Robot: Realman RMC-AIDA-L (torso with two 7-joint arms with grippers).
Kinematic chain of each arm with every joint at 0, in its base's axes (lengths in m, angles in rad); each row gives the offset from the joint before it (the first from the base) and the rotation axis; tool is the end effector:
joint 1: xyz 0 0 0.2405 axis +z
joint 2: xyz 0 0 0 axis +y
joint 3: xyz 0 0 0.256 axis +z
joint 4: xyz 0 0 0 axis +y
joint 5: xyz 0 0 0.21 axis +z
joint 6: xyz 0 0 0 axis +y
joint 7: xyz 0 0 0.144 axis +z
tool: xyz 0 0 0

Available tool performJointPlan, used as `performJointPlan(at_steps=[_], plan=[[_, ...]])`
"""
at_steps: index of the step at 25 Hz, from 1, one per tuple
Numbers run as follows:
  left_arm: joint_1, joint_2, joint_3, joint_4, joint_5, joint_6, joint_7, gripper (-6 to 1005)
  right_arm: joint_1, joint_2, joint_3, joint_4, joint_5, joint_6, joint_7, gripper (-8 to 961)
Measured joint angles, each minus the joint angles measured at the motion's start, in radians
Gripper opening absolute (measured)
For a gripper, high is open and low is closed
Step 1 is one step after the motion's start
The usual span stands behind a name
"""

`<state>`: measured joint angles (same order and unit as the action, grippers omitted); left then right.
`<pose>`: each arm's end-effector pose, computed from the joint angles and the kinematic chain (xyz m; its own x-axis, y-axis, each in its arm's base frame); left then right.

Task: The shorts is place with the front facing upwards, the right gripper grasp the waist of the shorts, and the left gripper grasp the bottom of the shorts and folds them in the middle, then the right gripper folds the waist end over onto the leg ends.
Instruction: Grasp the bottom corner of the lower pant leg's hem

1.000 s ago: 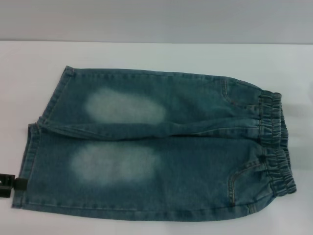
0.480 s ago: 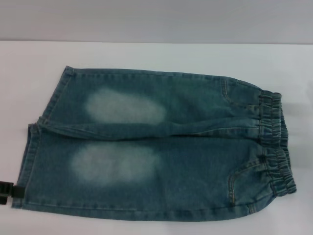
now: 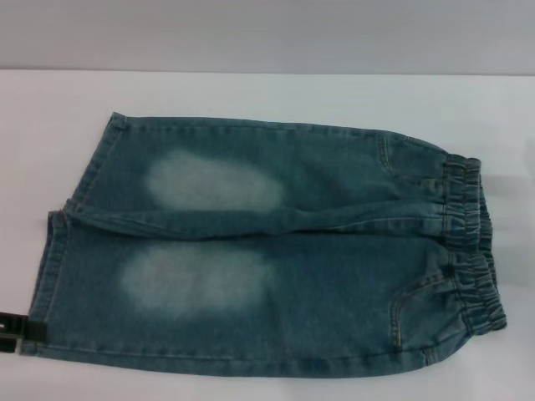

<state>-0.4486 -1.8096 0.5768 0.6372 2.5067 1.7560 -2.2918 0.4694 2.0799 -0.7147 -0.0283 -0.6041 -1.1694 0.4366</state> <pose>-0.3713 0.2674 0.0989 0.0877 0.9902 0.1089 0.9951 -0.0821 -0.0556 0.3608 0.3324 0.0213 0.5528 0.0317 -0.8327 -0.8331 0.0022 -0.5531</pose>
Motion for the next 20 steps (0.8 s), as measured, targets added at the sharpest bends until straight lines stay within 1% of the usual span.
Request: performJointPlan(at_steps=[8,15,20], plan=[[-0.011,0.001,0.0,-0.024,0.0,-0.011,0.004,801,0.0,0.0,0.0,-0.004,0.0,0.0,0.0,787],[-0.035,-0.012,0.0,-0.03,0.0,-0.004,0.005,801,0.0,-0.001,0.0,-0.004,0.0,0.001,0.0,787],[-0.06,-0.016,0.0,-0.054,0.0,-0.003,0.01,802,0.0,-0.002,0.001,-0.004,0.0,0.002,0.0,786]])
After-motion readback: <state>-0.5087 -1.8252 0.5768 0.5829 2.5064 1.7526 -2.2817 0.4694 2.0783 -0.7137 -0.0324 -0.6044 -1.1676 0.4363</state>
